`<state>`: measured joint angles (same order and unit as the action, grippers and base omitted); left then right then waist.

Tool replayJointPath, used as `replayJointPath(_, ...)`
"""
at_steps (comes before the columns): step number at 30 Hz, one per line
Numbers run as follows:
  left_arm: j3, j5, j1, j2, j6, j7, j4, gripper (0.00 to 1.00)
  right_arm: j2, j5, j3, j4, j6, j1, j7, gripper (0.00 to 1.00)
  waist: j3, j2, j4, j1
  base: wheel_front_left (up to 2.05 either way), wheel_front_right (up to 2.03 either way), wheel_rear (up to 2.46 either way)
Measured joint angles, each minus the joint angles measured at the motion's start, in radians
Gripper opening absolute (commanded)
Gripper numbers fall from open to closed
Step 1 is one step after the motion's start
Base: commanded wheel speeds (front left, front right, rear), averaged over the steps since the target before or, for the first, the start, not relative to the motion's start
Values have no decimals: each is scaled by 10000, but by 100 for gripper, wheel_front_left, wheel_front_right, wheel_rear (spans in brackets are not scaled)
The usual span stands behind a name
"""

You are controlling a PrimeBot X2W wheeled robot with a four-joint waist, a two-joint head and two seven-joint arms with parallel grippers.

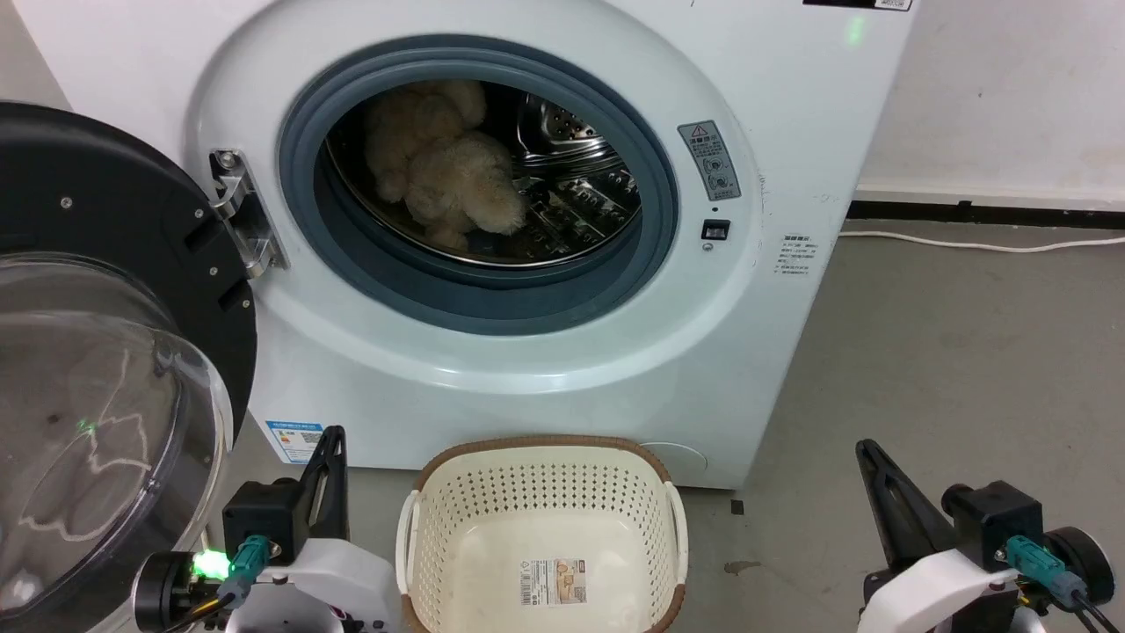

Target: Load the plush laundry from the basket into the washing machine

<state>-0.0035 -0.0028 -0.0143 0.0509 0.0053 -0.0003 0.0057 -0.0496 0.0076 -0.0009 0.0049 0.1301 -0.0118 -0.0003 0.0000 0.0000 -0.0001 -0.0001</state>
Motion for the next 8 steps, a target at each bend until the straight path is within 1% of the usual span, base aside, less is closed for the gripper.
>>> replayJointPath(8, 21, 0, 1, -6, 0, 0, -4, 0, 0, 0, 6, -2, 0, 0, 0, 0, 0, 0, 0, 1, 0, 0, 0)
